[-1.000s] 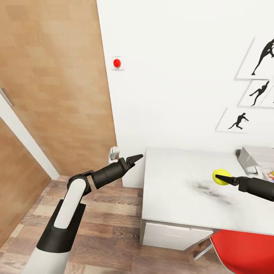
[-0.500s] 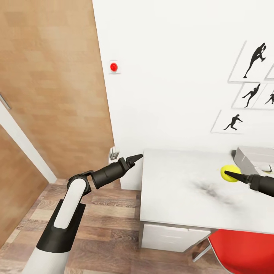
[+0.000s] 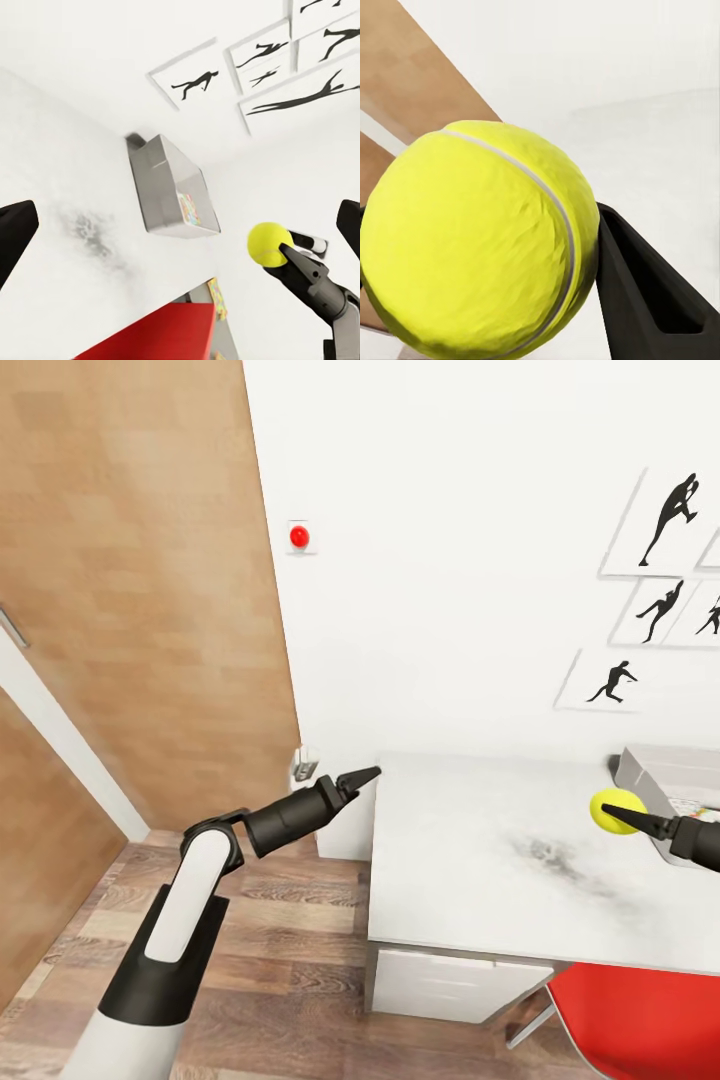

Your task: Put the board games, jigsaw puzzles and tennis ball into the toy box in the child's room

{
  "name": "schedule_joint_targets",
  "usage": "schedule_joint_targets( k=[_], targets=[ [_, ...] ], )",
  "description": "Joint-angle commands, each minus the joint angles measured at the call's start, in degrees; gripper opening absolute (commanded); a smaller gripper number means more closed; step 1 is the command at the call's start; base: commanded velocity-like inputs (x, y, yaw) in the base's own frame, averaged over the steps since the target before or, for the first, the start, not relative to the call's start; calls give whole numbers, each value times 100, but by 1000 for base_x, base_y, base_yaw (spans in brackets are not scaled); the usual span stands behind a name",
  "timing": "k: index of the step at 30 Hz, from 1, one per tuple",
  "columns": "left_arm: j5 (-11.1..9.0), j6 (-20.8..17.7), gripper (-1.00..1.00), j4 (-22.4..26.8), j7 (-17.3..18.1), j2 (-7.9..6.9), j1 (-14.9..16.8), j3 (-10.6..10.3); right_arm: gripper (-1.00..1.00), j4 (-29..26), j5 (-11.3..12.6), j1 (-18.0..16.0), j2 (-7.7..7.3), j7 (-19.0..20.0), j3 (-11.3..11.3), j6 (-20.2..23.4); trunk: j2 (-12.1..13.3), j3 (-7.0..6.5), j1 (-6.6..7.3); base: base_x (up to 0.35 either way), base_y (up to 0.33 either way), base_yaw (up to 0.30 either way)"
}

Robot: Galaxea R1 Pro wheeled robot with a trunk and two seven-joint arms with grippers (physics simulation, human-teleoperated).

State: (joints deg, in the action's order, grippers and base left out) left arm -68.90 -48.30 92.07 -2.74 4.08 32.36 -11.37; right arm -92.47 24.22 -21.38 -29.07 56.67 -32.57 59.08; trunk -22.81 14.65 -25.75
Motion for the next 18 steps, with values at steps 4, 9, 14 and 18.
schedule_joint_targets(
  k=[4,9,14,18],
  targets=[
    [4,16,100,0,-52,-1,2,-226,-100,0,-5,-6,-1,34,-19,-120,-11,11,-3,0,0,0],
    [37,32,100,-3,-99,-6,5,-413,-100,0,-5,-4,-24,185,-173,-194,-11,11,-3,0,-33,0],
    [56,45,100,-4,-124,-7,11,-494,-100,0,-5,30,-54,959,-538,-206,-11,5,-3,0,-201,-31],
    [59,47,100,-5,-128,-7,14,-509,-100,0,-5,106,-63,1296,-683,-213,-11,-14,-3,0,-254,-130]
  ],
)
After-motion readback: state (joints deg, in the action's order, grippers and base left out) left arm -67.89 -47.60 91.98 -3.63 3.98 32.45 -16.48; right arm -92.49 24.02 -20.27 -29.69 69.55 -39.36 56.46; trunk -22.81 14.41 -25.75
